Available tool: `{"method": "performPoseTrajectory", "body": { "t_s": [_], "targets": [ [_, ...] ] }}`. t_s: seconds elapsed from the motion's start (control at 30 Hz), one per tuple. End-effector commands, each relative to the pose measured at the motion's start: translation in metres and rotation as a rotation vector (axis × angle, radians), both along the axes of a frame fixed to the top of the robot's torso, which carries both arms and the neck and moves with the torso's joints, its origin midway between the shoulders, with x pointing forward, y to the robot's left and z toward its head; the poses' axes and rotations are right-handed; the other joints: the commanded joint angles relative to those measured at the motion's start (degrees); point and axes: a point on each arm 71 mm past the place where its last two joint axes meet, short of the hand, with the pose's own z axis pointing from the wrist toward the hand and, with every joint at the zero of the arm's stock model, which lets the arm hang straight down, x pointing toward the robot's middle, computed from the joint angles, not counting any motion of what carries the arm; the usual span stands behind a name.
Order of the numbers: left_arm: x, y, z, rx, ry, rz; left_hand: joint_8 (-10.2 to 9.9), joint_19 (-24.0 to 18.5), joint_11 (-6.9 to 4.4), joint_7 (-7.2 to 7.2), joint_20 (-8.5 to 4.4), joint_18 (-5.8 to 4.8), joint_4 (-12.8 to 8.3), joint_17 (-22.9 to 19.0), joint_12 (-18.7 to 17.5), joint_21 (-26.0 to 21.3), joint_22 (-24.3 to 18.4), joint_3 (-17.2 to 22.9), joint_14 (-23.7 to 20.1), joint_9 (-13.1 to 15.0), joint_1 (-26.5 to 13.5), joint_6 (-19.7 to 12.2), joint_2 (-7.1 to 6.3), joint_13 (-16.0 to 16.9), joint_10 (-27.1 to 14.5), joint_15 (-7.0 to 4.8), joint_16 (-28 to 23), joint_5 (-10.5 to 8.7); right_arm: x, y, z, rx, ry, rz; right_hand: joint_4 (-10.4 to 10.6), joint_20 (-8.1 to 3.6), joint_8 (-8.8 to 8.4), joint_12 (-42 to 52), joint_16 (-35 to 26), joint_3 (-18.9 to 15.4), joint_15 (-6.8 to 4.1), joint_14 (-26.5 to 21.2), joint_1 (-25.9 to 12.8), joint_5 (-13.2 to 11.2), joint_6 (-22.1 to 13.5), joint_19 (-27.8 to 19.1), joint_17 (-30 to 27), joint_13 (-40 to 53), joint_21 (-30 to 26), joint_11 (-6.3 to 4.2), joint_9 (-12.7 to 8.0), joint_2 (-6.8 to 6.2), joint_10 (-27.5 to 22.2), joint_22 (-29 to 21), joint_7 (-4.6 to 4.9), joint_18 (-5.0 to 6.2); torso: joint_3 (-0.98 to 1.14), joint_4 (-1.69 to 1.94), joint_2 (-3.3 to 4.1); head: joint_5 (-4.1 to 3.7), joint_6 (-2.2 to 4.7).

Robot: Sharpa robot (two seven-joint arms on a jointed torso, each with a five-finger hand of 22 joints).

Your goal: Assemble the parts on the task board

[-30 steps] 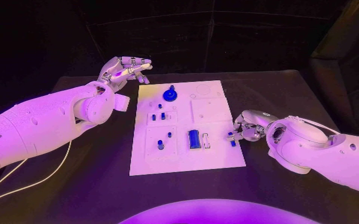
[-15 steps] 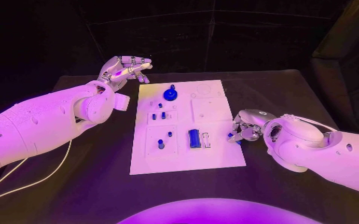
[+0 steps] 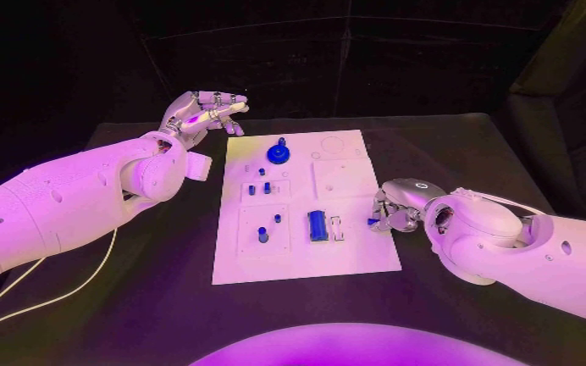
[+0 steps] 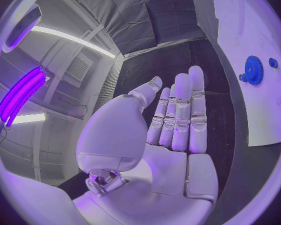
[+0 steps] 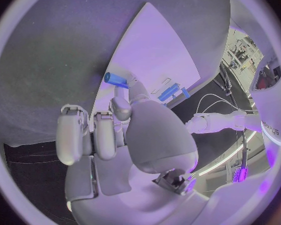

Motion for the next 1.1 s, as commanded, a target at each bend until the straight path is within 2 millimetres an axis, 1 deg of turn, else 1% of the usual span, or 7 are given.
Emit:
{"method": "performPoseTrajectory", "body": {
  "t_s": [0.03,0.2,0.3,0.57,0.67,0.97,1.1],
  "targets": [
    [0.0,0.0,0.001,-0.009,-0.003,-0.008,0.1,0.46,0.36,0.16,0.03,0.36,0.0,-0.07,-0.15,-0.1,-0.08,-0.36,-0.29,0.02,0.3,-0.4,0.08,0.09,-0.08,0.29,-0.27,0.1,-0.004,-0.002,-0.002,0.012,-0.021,-0.032,-0.51,-0.36,-0.55,0.1,0.16,1.98,-0.28,3.85,-0.44,3.05,0.92,0.9,3.75,0.4,0.41,-0.1,0.07,0.55,0.03,3.78,-0.28,-0.61,0.04,0.0,-0.03,-0.01,-0.02],
    [0.0,-0.001,0.0,-0.009,-0.002,-0.008,0.1,0.46,0.36,0.16,0.03,0.36,0.0,-0.07,-0.15,-0.1,-0.08,-0.36,-0.29,0.02,0.3,-0.4,0.08,0.09,-0.08,0.29,-0.27,0.1,-0.008,0.002,0.005,0.11,-0.042,-0.054,-0.36,-0.49,-1.31,0.3,0.37,4.86,-0.38,3.94,-1.57,5.62,1.36,1.18,4.18,0.58,0.74,-0.23,-0.08,0.43,0.31,4.32,-0.39,-0.72,-0.03,0.05,-0.01,-0.02,0.02],
    [-0.001,-0.001,0.0,-0.009,-0.002,-0.008,0.1,0.46,0.36,0.16,0.03,0.36,0.0,-0.07,-0.15,-0.1,-0.08,-0.36,-0.29,0.02,0.3,-0.4,0.08,0.09,-0.08,0.29,-0.27,0.1,-0.009,0.004,0.009,0.187,-0.052,-0.07,-0.26,-0.54,-1.87,0.48,0.49,7.71,-0.41,3.98,-2.83,7.19,1.74,1.4,4.42,0.75,1.01,-0.26,-0.08,-0.61,0.58,4.79,-0.41,-0.82,-0.02,0.0,0.06,0.18,0.07],
    [-0.001,0.0,0.0,-0.009,-0.002,-0.008,0.1,0.46,0.36,0.16,0.03,0.36,0.0,-0.07,-0.15,-0.1,-0.08,-0.36,-0.29,0.02,0.3,-0.4,0.08,0.09,-0.08,0.29,-0.27,0.1,-0.012,0.017,0.012,0.333,-0.03,-0.094,0.55,-0.47,-3.22,0.64,0.56,16.59,-0.41,4.01,-7.19,7.33,2.53,1.6,4.63,1.02,1.25,-0.27,0.25,-4.63,1.0,5.26,-0.46,-0.91,0.0,-0.08,0.05,0.33,-0.02],
    [-0.001,-0.001,0.0,-0.01,0.0,-0.013,0.1,0.46,0.36,0.16,0.03,0.36,0.0,-0.07,-0.15,-0.1,-0.08,-0.36,-0.29,0.02,0.3,-0.4,0.08,0.09,-0.08,0.29,-0.27,0.1,-0.011,0.023,0.012,0.373,-0.027,-0.102,0.89,-0.46,-3.53,0.74,0.56,19.56,-0.41,4.02,-8.65,6.86,2.81,1.6,4.68,1.14,1.24,-0.24,0.51,-6.06,1.18,5.29,-0.4,-0.91,-0.02,0.02,0.04,0.29,-0.07],
    [-0.001,0.0,0.0,-0.01,0.003,-0.014,0.17,0.54,0.34,0.15,0.02,0.36,-0.04,-0.16,-0.11,-0.24,-0.23,-0.48,-0.31,0.03,0.42,-0.39,0.12,0.09,-0.07,0.28,-0.28,0.1,-0.01,0.031,0.005,0.393,0.055,-0.141,2.28,-0.44,-3.81,0.98,0.59,21.78,-0.36,4.05,-11.62,7.29,3.27,1.64,4.76,1.36,1.27,-0.16,0.93,-7.81,1.54,5.39,-0.45,-0.92,-0.05,-0.05,0.03,0.58,-0.21],
    [-0.002,-0.001,0.0,-0.01,0.003,-0.015,0.17,0.54,0.34,0.15,0.02,0.36,-0.05,-0.17,-0.11,-0.25,-0.25,-0.49,-0.32,0.03,0.43,-0.39,0.12,0.09,-0.07,0.28,-0.28,0.1,-0.009,0.036,0.001,0.376,0.096,-0.135,3.54,-0.48,-3.86,2.93,1.03,22.4,-0.53,4.22,-13.38,7.41,4.44,2.04,5.66,2.88,1.8,-0.45,1.17,-7.86,2.63,6.27,-0.85,-1.11,-0.06,0.0,0.05,0.6,-0.24]
  ]
}}
